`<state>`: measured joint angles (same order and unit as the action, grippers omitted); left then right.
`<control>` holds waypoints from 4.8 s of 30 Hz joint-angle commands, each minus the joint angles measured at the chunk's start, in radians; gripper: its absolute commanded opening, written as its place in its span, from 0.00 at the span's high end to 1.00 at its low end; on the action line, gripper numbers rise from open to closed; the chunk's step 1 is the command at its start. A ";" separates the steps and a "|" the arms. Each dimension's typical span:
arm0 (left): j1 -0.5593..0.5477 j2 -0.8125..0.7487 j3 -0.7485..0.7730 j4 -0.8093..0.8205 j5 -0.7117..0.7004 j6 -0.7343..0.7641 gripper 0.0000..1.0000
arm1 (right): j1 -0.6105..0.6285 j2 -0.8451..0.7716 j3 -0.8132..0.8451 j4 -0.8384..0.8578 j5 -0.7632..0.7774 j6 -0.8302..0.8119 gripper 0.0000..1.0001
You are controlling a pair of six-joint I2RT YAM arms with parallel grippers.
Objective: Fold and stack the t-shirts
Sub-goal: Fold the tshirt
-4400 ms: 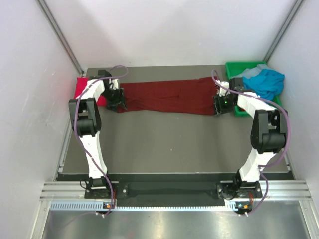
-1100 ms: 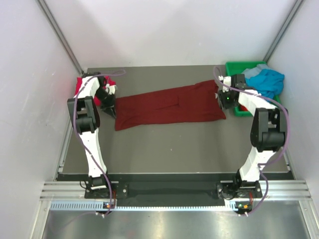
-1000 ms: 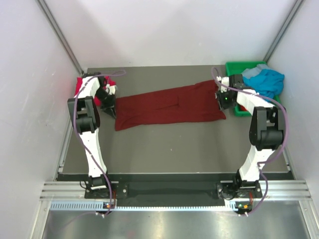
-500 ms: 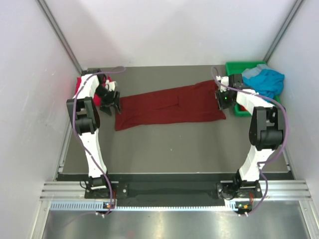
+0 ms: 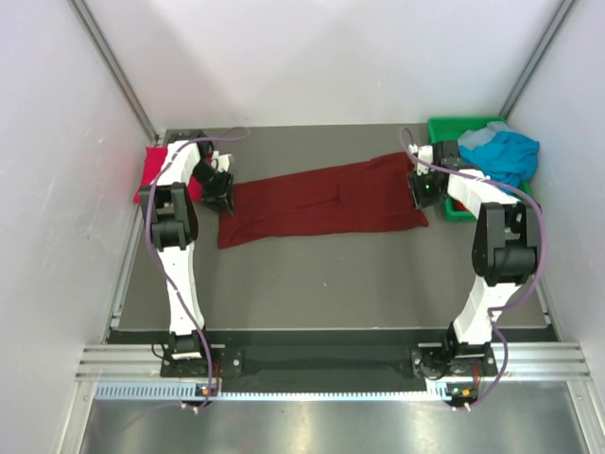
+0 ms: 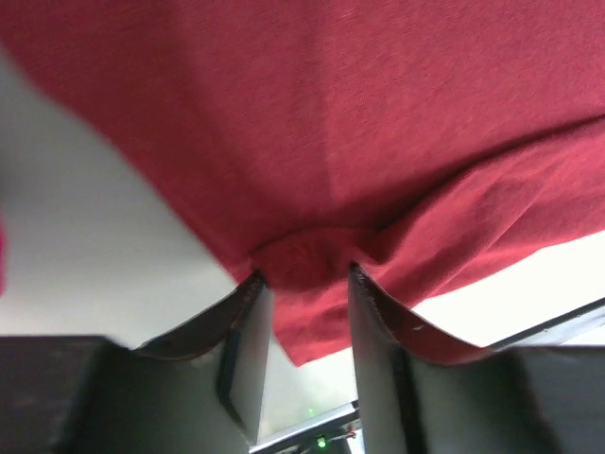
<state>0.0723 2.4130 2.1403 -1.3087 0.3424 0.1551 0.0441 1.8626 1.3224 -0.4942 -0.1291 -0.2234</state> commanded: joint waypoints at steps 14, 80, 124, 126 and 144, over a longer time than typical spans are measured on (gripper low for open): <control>0.015 -0.104 -0.016 -0.001 -0.109 -0.008 1.00 | 0.011 -0.063 -0.035 0.023 -0.003 -0.002 0.62; -0.111 -0.183 -0.384 -0.046 0.018 0.034 0.40 | 0.066 0.429 0.598 0.144 -0.196 0.128 0.60; -0.123 -0.196 -0.410 -0.035 -0.019 0.017 0.41 | 0.025 0.359 0.578 0.109 -0.101 0.087 1.00; -0.123 -0.196 -0.415 -0.034 -0.023 0.017 0.41 | 0.027 0.356 0.575 0.111 -0.093 0.084 1.00; -0.126 -0.198 -0.418 -0.023 -0.063 0.000 0.43 | 0.030 0.383 0.594 0.126 -0.067 0.102 0.86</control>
<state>-0.0479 2.2383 1.7264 -1.3304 0.2886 0.1555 0.0814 2.2887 1.8961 -0.4065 -0.2058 -0.1295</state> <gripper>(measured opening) 0.575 0.128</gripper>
